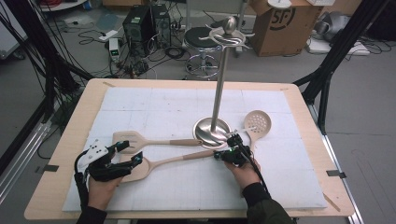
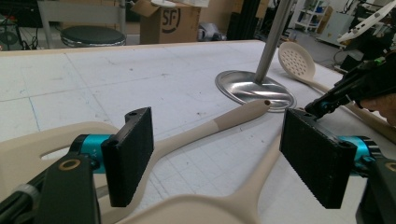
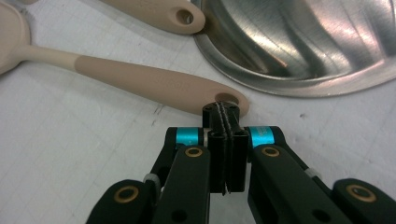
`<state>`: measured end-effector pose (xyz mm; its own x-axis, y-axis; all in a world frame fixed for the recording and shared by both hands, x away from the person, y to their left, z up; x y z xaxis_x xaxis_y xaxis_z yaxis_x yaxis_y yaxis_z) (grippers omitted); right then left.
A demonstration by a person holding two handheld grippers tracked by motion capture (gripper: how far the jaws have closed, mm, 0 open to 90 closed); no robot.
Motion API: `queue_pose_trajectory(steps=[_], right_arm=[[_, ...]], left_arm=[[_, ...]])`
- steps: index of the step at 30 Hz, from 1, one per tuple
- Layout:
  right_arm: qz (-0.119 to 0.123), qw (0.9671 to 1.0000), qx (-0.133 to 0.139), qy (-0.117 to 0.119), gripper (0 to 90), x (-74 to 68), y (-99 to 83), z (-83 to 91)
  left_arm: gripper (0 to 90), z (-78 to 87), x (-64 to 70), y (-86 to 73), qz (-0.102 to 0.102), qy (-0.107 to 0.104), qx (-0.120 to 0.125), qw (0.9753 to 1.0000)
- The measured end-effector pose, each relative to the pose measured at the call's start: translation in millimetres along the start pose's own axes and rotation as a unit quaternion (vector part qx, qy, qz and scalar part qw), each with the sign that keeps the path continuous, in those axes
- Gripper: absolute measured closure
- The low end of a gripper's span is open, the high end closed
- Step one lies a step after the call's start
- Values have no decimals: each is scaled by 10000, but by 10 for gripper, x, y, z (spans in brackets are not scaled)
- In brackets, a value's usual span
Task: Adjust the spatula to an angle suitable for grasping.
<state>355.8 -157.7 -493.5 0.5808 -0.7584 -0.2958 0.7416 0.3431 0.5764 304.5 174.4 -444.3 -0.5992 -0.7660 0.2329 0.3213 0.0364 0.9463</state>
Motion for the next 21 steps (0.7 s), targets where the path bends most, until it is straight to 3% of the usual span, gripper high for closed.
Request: queue_pose_trajectory(steps=[8,16,17,19,20,21], right_arm=[[101,9999,36,44,900,31,48,-31],[200,9998,73,2,866,6,33,-4],[94,9996,261,92,768,-4,47,47],[61,9994,312,126,746,-2,55,69],[-14,9986,502,183,659,10,84,129],[-14,9986,502,183,659,10,84,129]], left_arm=[[266,1,-6,9,-161,167,32,9997],[265,28,-7,-8,-148,176,32,9997],[266,32,-10,-12,-149,169,20,9997],[265,36,-8,-13,-134,174,24,9998],[266,39,-8,-13,-142,177,24,9997],[266,43,-7,-12,-146,180,26,9997]])
Point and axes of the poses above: each handheld gripper's, and its own axes: z roughly backward along the jaws, y roughly out of its top, x roughly to its right, the point moved 7 cm from there along -z, roughly forward along the jaws, and after that the axes turned 3 degrees about z, right-handed, at the moved point
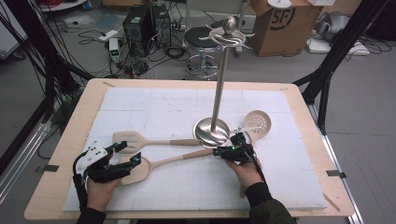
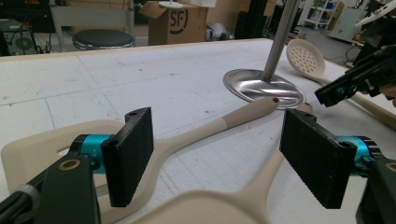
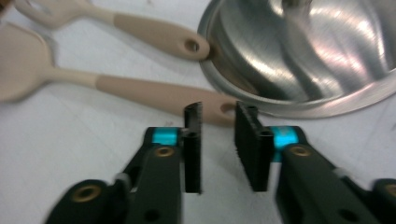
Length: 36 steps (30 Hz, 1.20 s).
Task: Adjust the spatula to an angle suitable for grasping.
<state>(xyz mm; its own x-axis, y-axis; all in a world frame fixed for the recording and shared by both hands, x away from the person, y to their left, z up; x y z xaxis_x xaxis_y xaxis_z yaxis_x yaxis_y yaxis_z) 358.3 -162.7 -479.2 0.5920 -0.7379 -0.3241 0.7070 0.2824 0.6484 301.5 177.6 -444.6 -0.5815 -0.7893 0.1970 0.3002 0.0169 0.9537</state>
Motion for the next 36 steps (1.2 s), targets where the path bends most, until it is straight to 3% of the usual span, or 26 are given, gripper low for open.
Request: queue_pose_trajectory(steps=[3,11,17,22,28,36], right_arm=[[-113,9997,168,116,498,28,21,73],[54,9983,460,347,429,0,46,191],[146,9972,591,432,384,-34,57,263],[164,9951,864,458,374,-35,81,396],[179,9916,1252,267,332,62,60,613],[-38,9879,1547,-141,316,319,-89,838]], left_arm=[[265,5,12,3,-55,-1,9,10000],[266,2,19,-7,-60,9,-46,10000],[266,4,25,-13,-77,8,-61,10000],[265,5,24,-18,-60,-1,-71,10000],[266,4,22,-22,-74,8,-87,9999],[266,-1,24,-25,-92,43,-85,9999]])
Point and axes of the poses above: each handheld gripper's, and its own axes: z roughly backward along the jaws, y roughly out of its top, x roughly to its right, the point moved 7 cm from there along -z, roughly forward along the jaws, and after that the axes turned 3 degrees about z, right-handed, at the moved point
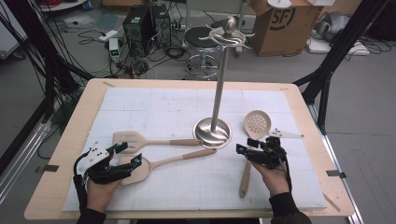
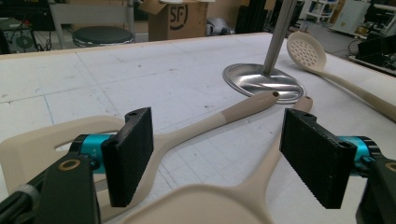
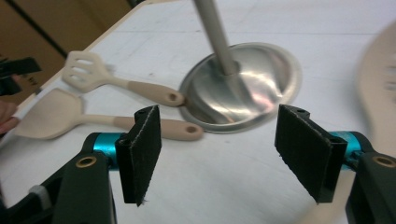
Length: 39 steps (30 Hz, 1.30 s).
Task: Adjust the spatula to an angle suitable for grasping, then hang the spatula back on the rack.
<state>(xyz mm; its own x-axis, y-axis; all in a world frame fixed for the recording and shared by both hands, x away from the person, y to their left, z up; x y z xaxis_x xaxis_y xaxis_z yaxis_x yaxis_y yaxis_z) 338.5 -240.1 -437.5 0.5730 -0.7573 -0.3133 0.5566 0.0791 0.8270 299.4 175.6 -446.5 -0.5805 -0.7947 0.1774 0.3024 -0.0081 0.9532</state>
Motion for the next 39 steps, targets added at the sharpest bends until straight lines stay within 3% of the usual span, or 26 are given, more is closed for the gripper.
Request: queue_pose_trajectory(steps=[3,12,15,21,24,26,31,39], right_arm=[[52,9995,145,-291,312,100,-62,126],[116,9981,437,-407,307,181,-138,252],[252,9979,406,-439,307,175,-178,239],[230,9979,405,-456,307,191,-197,232],[228,9977,435,-457,306,195,-193,241],[210,9978,460,-432,303,204,-186,247],[191,9980,458,-404,301,207,-180,241],[149,9979,509,-361,301,199,-176,252]], left_arm=[[266,-1,1,-1,7,-2,6,10000],[269,2,-16,-17,4,59,-28,10000],[269,-1,-33,-27,28,81,-48,10000],[270,-12,-20,-31,2,73,-74,9999],[269,-12,40,4,86,-61,-62,9999],[269,-22,114,38,31,-186,-52,9998],[262,-107,220,80,148,-488,-247,9984],[264,-264,390,179,384,-961,-464,9935]])
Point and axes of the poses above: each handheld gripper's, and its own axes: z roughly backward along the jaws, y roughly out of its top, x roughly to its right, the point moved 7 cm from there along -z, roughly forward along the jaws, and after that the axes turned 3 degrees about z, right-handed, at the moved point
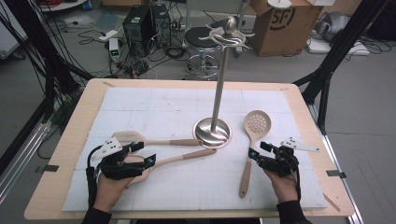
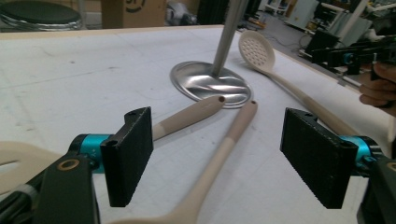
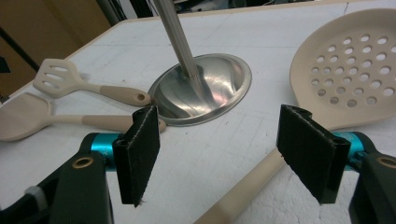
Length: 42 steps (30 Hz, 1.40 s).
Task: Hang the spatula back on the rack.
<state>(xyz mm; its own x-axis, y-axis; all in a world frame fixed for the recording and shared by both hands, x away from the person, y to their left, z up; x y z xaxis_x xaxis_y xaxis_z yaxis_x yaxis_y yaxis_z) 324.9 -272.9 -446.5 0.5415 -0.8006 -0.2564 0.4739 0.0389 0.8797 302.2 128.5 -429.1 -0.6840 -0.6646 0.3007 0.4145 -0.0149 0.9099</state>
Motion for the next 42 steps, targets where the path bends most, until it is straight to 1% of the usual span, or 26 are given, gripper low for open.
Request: queue_pose_trajectory(steps=[1,3,4,6,7,9,11,12,15,18,19,20,22,23,24,25,27,29,31,33,34,35,36,38,39,42], right_arm=[[13,10000,22,-6,301,2,3,8],[-17,10000,68,6,301,3,9,27],[-63,9999,98,17,301,-3,14,38],[-100,9998,155,69,301,-22,22,53],[-85,9998,167,100,301,-44,28,59],[-42,9998,162,126,301,-69,36,61],[-24,9997,193,134,301,-73,48,61],[-39,9997,184,154,301,-73,49,64],[-102,9995,229,188,301,-63,64,83],[-111,9993,303,199,301,-60,100,118],[-100,9992,332,198,301,-57,112,128],[-117,9991,350,201,301,-56,121,140],[-119,9990,387,191,301,-44,130,149],[-150,9990,372,192,301,-44,129,156],[-159,9990,379,193,301,-41,130,161],[-172,9989,386,195,301,-43,132,167],[-129,9989,415,193,302,-46,148,185],[-131,9987,451,200,302,-49,165,203],[-122,9985,488,192,302,-39,177,214],[-149,9985,491,194,302,-31,178,223],[-148,9984,501,191,302,-24,180,225],[-153,9984,511,195,302,-20,182,231],[-168,9984,500,199,302,-20,181,235],[-155,9983,536,192,303,-13,188,243],[-160,9983,529,191,302,-15,190,247],[-152,9983,531,205,303,-25,193,244]], left_arm=[[271,-30,11,6,-10,-32,-63,10000],[306,-110,28,9,-140,-86,-236,9996],[316,-140,27,9,-171,-89,-319,9993],[315,-222,27,15,-166,-169,-579,9980],[319,-246,31,20,-155,-204,-646,9976],[334,-306,40,38,-185,-198,-840,9961],[343,-340,49,53,-188,-218,-960,9950],[348,-357,46,57,-173,-214,-1042,9942],[370,-424,40,54,-16,-360,-1357,9901],[377,-483,38,50,55,-401,-1513,9877],[382,-501,26,40,2,-388,-1597,9864],[393,-515,23,30,17,-390,-1642,9857],[406,-555,6,-7,-3,-370,-1805,9829],[411,-579,-5,-35,-31,-310,-1914,9810],[420,-601,-15,-69,-100,-267,-2042,9785],[426,-629,-21,-109,-237,-228,-2203,9749],[437,-662,-22,-150,-367,-154,-2407,9698],[448,-694,-10,-177,-480,-86,-2618,9639],[466,-724,-6,-202,-537,-46,-2784,9590],[491,-752,-8,-243,-576,-98,-2939,9540],[498,-770,-10,-277,-597,-127,-3039,9507],[505,-780,-12,-298,-598,-116,-3091,9491],[514,-791,-20,-326,-635,-86,-3176,9461],[527,-799,-18,-350,-631,-126,-3238,9439],[530,-800,-20,-360,-666,-104,-3278,9423],[556,-799,-27,-384,-781,-62,-3342,9393]])
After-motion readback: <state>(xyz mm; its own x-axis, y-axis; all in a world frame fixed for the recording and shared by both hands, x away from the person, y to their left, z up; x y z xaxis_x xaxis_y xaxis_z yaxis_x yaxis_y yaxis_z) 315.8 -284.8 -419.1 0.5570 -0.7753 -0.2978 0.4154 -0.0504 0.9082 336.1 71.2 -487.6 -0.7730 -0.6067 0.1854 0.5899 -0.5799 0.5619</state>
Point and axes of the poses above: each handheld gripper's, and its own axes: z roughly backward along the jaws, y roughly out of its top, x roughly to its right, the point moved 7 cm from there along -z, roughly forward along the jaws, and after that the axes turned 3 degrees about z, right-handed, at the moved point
